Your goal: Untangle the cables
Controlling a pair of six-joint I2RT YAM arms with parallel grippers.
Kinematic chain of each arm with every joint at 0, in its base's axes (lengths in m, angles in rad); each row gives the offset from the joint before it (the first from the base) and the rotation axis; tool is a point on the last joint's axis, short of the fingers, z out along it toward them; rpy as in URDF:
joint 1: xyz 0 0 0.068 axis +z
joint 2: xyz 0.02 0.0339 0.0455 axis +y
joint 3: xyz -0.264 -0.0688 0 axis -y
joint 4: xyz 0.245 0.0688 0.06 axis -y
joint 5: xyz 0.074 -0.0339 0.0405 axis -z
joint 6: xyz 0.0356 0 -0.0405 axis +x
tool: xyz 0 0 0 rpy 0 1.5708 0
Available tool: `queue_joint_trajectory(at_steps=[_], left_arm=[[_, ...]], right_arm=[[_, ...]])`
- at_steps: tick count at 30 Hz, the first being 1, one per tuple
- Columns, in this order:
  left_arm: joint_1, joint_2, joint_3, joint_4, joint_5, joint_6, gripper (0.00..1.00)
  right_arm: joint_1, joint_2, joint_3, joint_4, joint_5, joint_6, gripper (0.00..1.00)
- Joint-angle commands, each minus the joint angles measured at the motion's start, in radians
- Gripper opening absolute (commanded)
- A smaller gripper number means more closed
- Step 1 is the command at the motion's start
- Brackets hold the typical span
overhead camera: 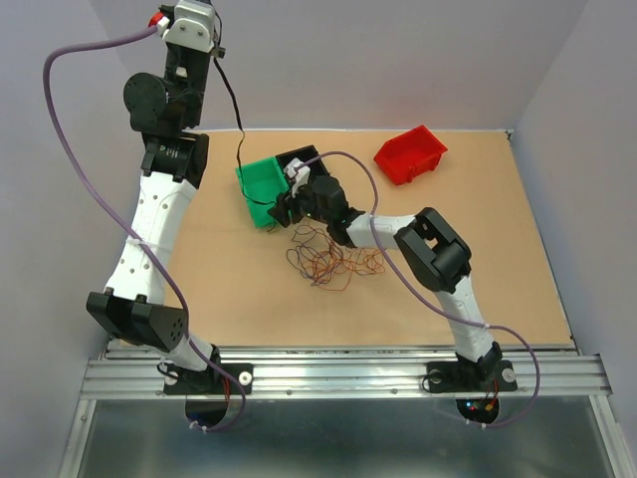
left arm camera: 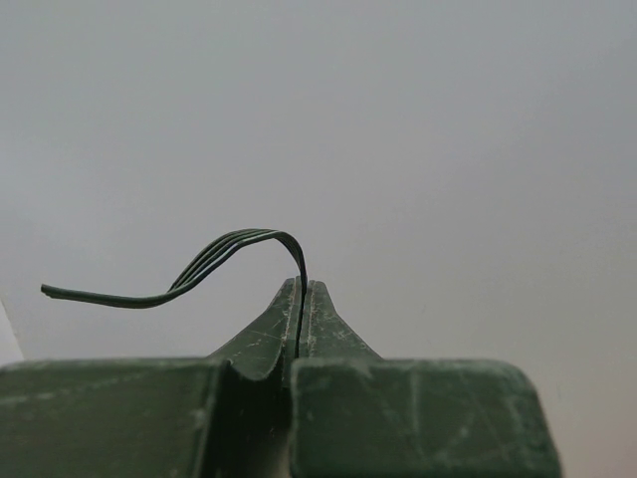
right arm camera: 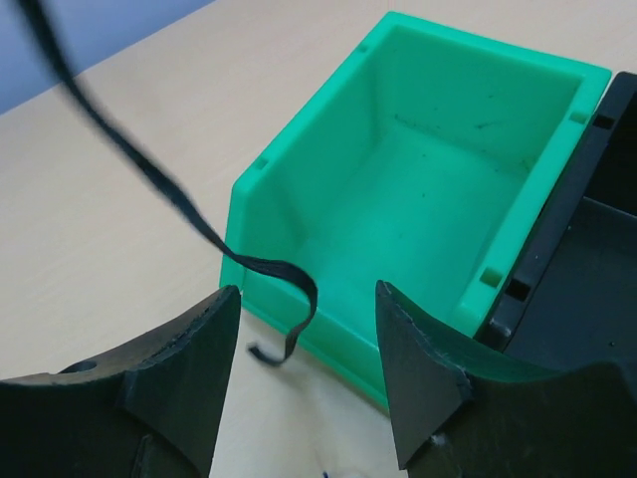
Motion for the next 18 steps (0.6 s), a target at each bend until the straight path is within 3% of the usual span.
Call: queue_joint_trajectory(at_steps=[1,5,7,8,10,11,18], left_arm=[[0.001,-0.039,0.002,0.067,0.015,-0.016,0.0],[0.001,-0.039,0.005,0.068,0.014,-0.019,0.0],[0.001,-0.037,0.006,0.068,0.014,-0.019,0.0],[0.001,-0.037,0.01,0.067,0.012,-0.021,0.0],[0.001,-0.037,0.01,0.065,0.009,-0.021,0.0],[0.001,-0.036,0.01,0.065,0.009,-0.021,0.0],[0.001,-0.036,0.002,0.064,0.006,-0.01,0.0]], right_arm=[[0.004,0.049,0.114,0.024,0.036,0.031,0.62],[0.003,0.09,0.171,0.015,0.033,0.045,0.54],[0.004,0.099,0.184,0.011,0.027,0.047,0.39],[0.003,0.106,0.197,0.011,0.021,0.048,0.25],[0.003,0.107,0.206,0.011,0.019,0.053,0.15],[0.003,0.106,0.213,0.013,0.019,0.053,0.04],[0.004,0.099,0.25,0.011,0.076,0.047,0.01]])
